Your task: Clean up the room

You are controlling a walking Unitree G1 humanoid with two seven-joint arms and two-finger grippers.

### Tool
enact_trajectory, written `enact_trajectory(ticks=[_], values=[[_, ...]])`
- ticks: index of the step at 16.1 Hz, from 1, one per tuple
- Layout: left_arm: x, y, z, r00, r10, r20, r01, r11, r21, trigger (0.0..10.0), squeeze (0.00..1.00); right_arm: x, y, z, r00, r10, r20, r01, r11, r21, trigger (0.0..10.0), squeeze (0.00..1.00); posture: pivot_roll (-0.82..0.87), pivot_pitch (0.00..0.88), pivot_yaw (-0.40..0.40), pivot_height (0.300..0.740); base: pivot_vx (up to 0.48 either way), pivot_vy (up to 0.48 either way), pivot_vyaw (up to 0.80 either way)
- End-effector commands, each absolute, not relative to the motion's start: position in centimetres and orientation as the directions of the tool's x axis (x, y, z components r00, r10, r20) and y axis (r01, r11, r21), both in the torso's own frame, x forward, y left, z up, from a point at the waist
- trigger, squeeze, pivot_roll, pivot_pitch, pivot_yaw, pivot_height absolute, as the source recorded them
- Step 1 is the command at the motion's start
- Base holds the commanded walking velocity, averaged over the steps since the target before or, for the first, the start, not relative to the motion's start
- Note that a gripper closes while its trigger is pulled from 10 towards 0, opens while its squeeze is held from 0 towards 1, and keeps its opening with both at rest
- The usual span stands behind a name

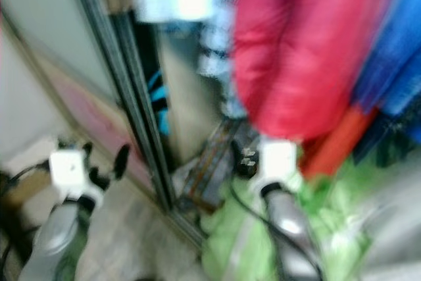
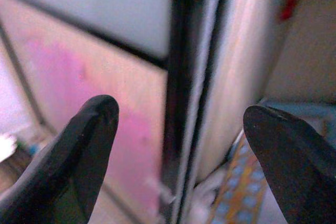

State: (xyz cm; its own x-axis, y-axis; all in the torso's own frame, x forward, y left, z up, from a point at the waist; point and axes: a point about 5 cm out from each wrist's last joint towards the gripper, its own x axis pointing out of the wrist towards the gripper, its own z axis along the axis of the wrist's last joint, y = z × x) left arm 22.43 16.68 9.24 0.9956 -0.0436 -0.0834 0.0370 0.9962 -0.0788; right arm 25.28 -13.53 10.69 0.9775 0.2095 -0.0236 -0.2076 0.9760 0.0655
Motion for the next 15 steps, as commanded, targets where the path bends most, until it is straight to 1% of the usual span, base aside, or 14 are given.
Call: enact_trajectory(ticks=[1,4,6,8,11,15], values=[[22.5,16.4,9.1,0.994,-0.055,-0.090,0.046,0.994,-0.100,10.0,0.00,25.2,-14.3,10.3,0.979,0.198,-0.040,-0.196,0.979,0.048,10.0,0.00,0.09,0.000,-0.003,0.740,0.000,0.000,0.80],[23.2,16.1,9.8,0.997,-0.052,-0.054,0.050,0.998,-0.042,10.0,0.00,25.5,-14.3,10.6,0.978,0.207,-0.025,-0.206,0.978,0.039,10.0,0.00,0.09,0.000,-0.005,0.740,0.000,0.000,0.80],[23.5,16.2,9.9,0.998,-0.042,-0.051,0.040,0.999,-0.036,10.0,0.00,25.6,-14.1,10.5,0.978,0.209,-0.025,-0.208,0.977,0.039,10.0,0.00,0.09,0.000,-0.003,0.740,0.000,0.000,0.80],[23.5,16.0,9.7,0.997,-0.063,-0.052,0.060,0.996,-0.062,10.0,0.00,25.7,-14.0,10.5,0.977,0.214,-0.024,-0.213,0.976,0.037,10.0,0.00,0.09,0.000,-0.003,0.740,0.000,0.000,0.80],[23.6,16.0,9.6,0.997,-0.050,-0.060,0.045,0.996,-0.077,10.0,0.00,25.8,-13.9,10.4,0.975,0.219,-0.024,-0.218,0.975,0.039,10.0,0.00,0.09,0.000,-0.003,0.740,0.000,0.000,0.80],[24.1,16.0,10.2,0.999,-0.042,-0.031,0.039,0.997,-0.065,10.0,0.00,26.1,-13.6,10.4,0.973,0.228,-0.021,-0.227,0.973,0.040,10.0,0.00,0.10,0.000,-0.012,0.740,0.000,0.000,0.80]])
